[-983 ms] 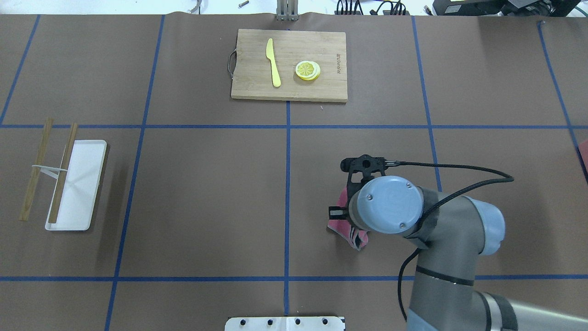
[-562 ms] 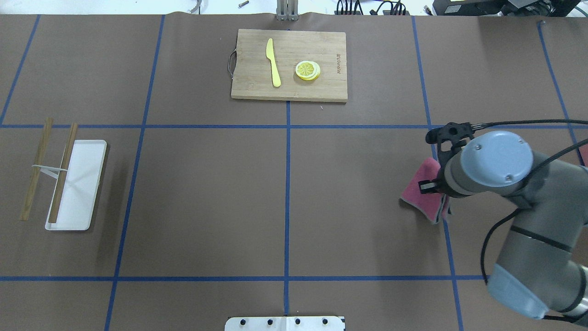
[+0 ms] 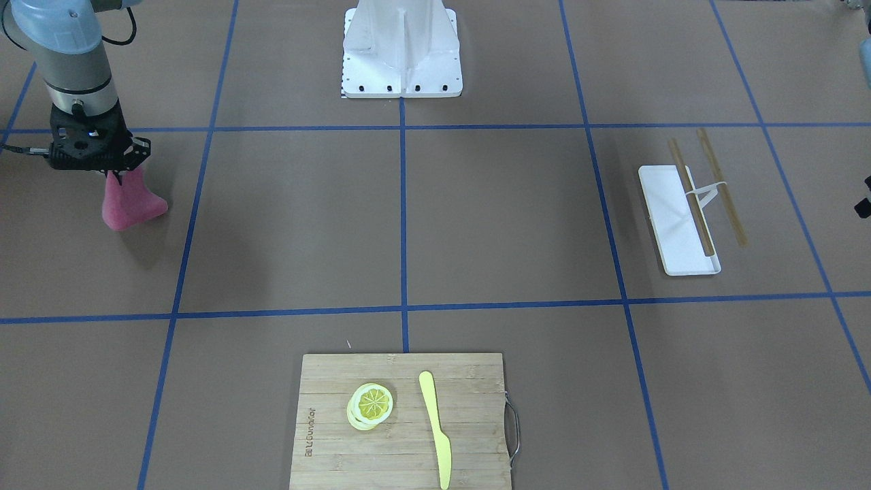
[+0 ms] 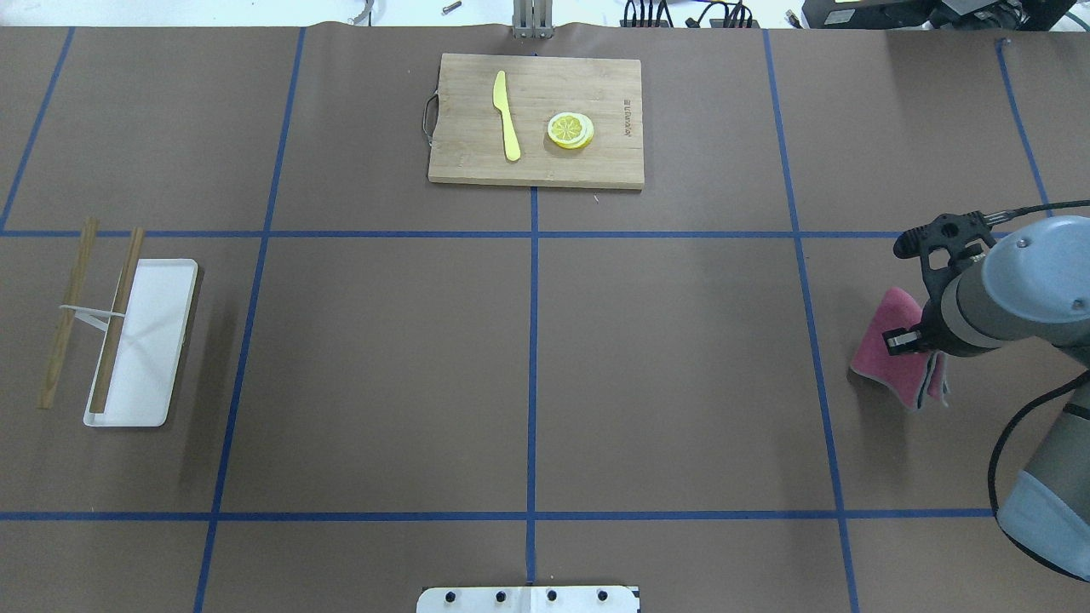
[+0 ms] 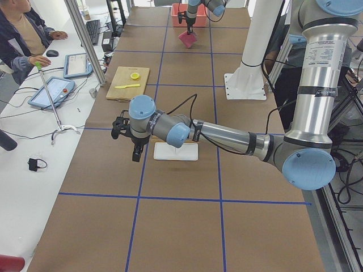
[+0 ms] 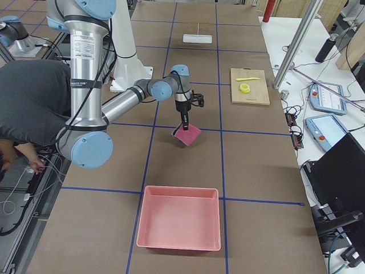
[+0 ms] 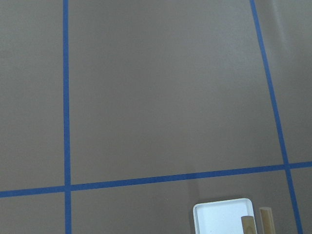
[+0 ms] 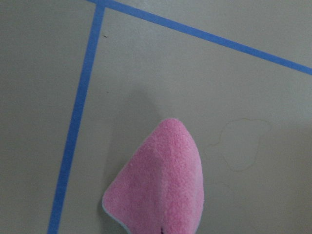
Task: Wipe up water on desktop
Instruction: 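Wipe the cloth back toward the table center with the right gripper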
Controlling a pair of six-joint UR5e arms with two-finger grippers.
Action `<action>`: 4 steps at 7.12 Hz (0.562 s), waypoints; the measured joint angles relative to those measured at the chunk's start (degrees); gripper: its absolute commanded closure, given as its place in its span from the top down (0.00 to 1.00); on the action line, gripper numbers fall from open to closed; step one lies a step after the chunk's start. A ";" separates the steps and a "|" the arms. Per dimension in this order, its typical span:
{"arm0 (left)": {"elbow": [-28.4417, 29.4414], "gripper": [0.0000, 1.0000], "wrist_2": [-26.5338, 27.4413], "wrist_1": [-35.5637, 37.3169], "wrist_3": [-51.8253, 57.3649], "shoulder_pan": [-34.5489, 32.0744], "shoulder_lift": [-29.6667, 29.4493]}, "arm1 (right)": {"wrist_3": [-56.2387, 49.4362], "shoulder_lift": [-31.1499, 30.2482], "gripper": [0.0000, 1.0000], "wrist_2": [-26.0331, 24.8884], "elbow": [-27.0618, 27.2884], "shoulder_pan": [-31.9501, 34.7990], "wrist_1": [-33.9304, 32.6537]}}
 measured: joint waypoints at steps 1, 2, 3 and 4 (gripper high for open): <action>0.27 0.97 0.51 0.16 2.04 -0.63 0.40 | 4.41 4.33 0.00 0.51 -1.91 -3.06 -0.08; 0.41 0.97 0.71 0.47 2.92 -1.12 0.56 | 10.68 9.50 0.00 0.33 -3.98 -7.36 -0.18; 0.51 0.97 0.78 1.06 3.22 -1.41 0.59 | 17.45 14.60 0.00 -0.42 -5.31 -11.83 -0.34; 0.55 0.97 0.79 1.56 3.32 -1.57 0.55 | 23.24 18.87 0.00 -1.78 -6.23 -15.85 -0.74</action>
